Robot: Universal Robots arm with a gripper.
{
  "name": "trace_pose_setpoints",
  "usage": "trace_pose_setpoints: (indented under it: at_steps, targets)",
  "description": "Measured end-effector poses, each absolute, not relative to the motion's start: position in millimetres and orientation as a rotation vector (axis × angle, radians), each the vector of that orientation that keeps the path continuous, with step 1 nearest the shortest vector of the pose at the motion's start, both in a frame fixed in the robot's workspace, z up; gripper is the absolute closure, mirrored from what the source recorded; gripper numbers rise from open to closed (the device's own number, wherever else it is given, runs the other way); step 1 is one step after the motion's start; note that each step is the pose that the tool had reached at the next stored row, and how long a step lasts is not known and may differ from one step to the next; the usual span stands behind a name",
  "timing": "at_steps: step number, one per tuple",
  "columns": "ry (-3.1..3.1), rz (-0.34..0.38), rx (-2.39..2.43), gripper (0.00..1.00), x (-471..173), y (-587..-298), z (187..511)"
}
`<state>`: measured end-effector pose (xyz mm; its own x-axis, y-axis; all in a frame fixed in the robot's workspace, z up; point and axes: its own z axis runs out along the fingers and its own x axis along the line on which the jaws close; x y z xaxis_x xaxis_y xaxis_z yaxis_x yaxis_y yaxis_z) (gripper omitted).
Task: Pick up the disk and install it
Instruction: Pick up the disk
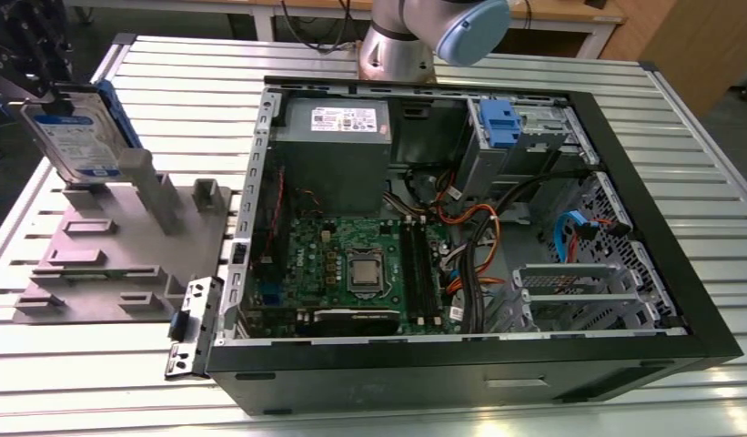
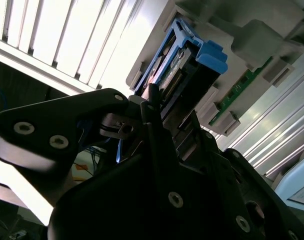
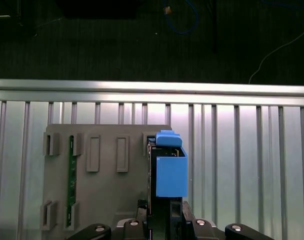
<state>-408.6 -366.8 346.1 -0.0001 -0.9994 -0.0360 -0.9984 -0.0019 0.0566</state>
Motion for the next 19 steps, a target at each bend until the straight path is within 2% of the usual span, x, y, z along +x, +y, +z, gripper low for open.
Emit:
trace_pose_setpoints:
  at_steps: [19]
  targets:
    - [-2.209,-0.102,2.211,0.65,-409,-367,359]
